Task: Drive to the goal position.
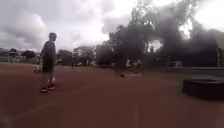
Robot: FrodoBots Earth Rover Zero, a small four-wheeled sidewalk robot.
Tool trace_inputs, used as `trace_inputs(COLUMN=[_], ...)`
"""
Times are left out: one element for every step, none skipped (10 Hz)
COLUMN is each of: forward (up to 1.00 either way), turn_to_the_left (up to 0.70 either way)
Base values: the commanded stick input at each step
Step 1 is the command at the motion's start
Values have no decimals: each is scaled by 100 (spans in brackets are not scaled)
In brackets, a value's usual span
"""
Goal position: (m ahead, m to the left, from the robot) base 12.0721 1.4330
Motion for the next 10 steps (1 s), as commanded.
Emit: trace_inputs(forward=[85,85,85,85,85,85,85,85,85,85], turn_to_the_left=[0,0,0,0,0,0,0,0,0,0])
